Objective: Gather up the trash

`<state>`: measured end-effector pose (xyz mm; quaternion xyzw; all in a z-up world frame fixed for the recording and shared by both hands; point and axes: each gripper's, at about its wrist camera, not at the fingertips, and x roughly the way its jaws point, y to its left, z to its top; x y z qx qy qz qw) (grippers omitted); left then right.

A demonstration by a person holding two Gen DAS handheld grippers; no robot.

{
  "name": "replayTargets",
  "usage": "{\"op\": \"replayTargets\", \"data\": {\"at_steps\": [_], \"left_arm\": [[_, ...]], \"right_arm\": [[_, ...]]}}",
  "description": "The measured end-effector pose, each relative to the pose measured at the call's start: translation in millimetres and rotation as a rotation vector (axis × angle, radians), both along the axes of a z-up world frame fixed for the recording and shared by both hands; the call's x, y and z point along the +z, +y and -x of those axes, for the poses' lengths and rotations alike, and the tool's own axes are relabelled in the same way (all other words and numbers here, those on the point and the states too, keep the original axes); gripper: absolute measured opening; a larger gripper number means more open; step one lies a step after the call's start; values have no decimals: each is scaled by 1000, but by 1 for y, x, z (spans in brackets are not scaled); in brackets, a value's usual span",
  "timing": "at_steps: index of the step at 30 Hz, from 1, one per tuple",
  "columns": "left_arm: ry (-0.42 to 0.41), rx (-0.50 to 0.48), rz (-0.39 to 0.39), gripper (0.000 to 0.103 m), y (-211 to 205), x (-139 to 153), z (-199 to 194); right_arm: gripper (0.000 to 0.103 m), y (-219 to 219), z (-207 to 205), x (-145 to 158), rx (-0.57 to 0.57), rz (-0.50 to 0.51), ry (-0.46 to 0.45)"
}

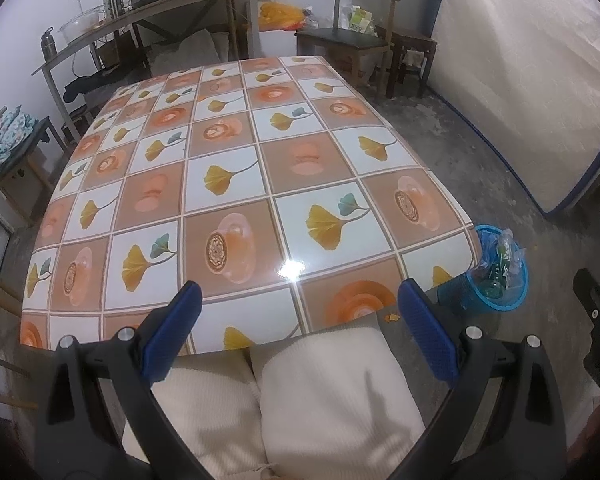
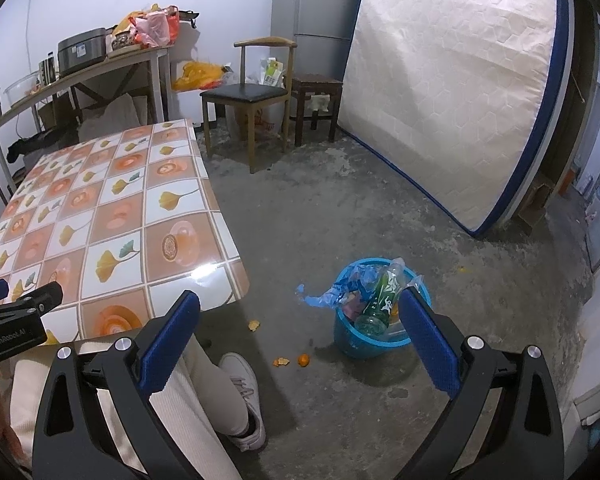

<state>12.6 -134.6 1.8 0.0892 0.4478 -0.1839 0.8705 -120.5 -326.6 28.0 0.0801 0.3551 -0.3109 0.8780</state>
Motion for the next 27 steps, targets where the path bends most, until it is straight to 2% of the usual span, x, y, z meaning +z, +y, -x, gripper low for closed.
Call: {"op": "replayTargets", "data": {"at_steps": [5,8,13,22,27], "left_arm": [[-5,13,0,94,2,1,0],[-33,52,8,94,8,7,-3],[-64,50,-8,94,12,13,-8],[-72,99,-26,94,27,12,-9],[-60,88,-47,94,26,8,-9]], "right_arm": [[97,-1,1,0,-7,7,-3],[97,-3,3,-1,-17,6,-3],[97,-3,3,-1,-18,5,-12],[97,0,1,-4,-1,3,-11],[96,2,-2,-4,7,6,-11]]}}
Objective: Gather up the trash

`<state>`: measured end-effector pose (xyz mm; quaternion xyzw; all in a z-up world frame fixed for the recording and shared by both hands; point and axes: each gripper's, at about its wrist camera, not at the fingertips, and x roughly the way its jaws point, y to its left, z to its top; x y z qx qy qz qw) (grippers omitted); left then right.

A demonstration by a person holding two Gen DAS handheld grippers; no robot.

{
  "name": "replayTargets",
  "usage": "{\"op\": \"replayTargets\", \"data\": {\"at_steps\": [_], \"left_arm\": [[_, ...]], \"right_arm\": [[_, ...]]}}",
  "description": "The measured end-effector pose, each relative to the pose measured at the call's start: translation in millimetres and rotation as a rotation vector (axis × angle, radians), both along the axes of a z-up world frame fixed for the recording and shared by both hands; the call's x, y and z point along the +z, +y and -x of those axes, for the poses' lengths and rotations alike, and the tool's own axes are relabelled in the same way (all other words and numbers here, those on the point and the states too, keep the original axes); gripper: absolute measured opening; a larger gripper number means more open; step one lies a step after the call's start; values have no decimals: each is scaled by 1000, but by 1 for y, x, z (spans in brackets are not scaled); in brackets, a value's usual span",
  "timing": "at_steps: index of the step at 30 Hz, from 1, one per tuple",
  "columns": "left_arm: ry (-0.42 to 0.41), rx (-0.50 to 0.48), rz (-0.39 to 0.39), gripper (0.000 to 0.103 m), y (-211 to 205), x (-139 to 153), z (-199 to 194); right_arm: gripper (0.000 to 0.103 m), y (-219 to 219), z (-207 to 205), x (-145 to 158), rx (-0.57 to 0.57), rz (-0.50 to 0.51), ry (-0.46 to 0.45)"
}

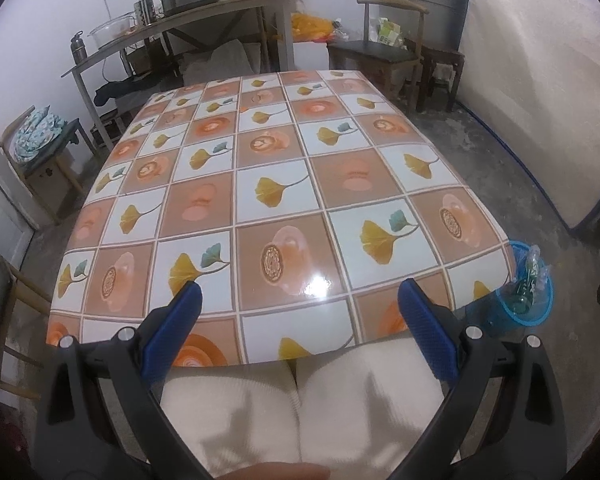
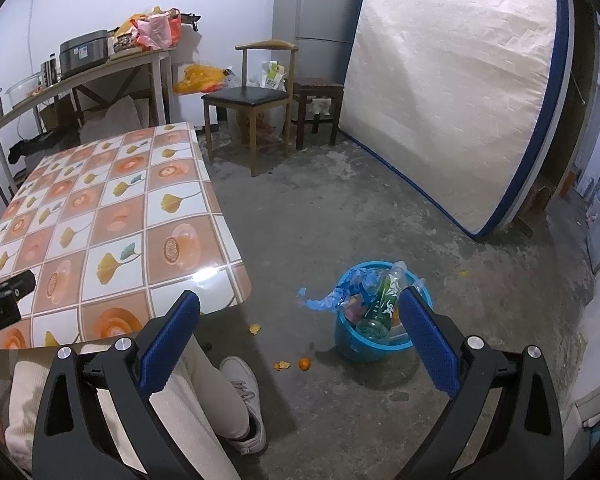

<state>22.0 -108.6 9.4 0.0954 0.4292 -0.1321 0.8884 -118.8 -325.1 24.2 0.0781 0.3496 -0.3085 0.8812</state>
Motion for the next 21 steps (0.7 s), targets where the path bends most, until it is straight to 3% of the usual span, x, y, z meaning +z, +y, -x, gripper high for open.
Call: {"op": "replayTargets", "data": {"at_steps": [21], "left_arm": [[1,-17,-18,94,3,2,7]], "right_arm": [[97,6,10,-7,-20,-20,-15]]}}
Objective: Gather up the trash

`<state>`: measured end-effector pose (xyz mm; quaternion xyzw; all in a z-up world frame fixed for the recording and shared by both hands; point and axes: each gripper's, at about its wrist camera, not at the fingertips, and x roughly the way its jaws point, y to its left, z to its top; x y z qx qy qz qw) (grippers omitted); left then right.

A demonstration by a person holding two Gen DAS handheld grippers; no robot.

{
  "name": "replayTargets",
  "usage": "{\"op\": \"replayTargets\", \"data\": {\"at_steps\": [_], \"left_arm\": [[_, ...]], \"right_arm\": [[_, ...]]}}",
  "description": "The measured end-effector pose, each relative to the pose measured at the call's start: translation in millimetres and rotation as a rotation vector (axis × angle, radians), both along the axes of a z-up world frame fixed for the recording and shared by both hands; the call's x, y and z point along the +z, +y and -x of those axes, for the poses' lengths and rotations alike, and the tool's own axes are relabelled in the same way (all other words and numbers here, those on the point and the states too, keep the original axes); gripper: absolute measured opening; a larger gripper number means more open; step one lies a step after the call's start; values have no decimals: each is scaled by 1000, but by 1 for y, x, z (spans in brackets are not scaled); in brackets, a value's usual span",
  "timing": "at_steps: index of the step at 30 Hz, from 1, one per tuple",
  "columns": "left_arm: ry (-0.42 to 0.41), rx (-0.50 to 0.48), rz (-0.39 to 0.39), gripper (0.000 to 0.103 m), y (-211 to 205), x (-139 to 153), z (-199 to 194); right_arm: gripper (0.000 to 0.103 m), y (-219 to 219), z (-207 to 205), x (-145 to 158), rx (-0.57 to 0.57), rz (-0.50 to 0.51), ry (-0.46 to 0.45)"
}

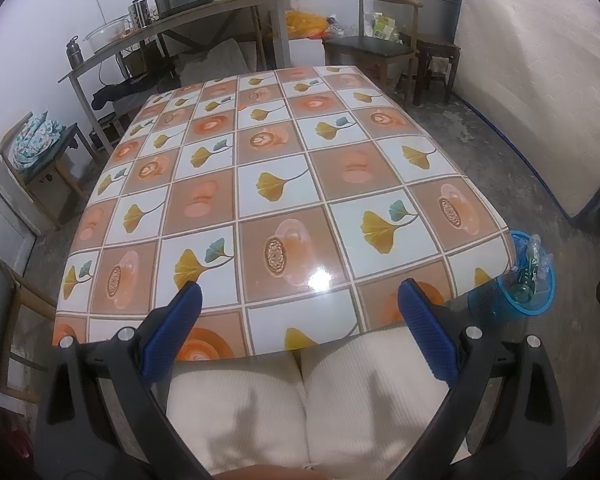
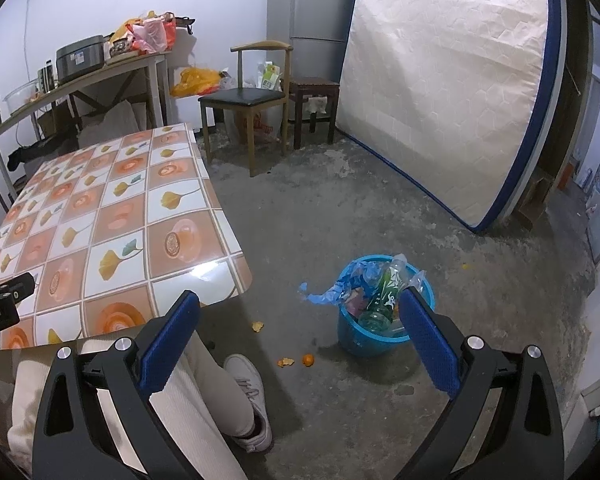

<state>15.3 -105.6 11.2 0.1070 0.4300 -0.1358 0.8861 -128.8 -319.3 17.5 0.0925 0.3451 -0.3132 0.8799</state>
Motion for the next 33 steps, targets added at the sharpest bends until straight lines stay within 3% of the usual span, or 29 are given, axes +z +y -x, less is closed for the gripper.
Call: {"op": "replayTargets", "data": {"at_steps": [33], "left_arm": [[3,0,-1,94,1,0,-1]], "right_arm": [[96,0,1,2,7,3,3]]}}
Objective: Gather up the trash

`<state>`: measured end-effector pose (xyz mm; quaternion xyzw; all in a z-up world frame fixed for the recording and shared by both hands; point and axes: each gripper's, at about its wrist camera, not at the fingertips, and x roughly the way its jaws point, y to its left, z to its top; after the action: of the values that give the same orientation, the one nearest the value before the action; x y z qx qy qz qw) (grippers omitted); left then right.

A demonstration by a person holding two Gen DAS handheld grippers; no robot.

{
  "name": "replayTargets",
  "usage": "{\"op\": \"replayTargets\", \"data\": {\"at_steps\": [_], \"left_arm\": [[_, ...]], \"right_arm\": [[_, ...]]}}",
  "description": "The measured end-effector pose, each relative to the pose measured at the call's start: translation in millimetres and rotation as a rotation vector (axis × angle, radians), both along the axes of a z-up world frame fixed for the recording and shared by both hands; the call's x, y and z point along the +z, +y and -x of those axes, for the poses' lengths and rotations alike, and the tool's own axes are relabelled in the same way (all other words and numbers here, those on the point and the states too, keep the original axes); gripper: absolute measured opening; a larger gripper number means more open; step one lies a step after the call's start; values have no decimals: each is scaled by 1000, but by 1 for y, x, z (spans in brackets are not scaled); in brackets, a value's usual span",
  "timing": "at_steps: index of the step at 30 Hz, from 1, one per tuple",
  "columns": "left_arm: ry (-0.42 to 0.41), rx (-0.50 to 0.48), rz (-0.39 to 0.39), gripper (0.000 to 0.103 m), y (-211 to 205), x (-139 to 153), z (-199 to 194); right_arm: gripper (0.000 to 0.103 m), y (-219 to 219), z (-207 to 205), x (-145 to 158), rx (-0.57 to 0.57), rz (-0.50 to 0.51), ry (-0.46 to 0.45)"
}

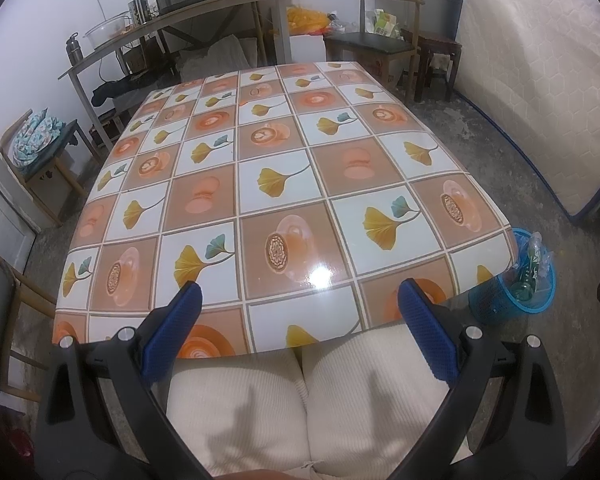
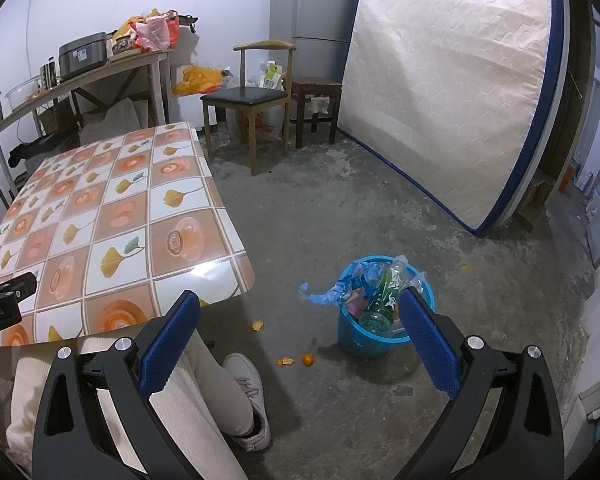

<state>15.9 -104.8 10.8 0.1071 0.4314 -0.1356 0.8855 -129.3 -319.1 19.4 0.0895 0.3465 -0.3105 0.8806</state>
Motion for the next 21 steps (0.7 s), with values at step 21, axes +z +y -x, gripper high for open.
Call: {"op": "replayTargets", "data": {"at_steps": [21], "left_arm": [[-3,-11,0,94,0,-3,5]], "right_arm": [[97,-3,-2,6,4,19,-5]]}}
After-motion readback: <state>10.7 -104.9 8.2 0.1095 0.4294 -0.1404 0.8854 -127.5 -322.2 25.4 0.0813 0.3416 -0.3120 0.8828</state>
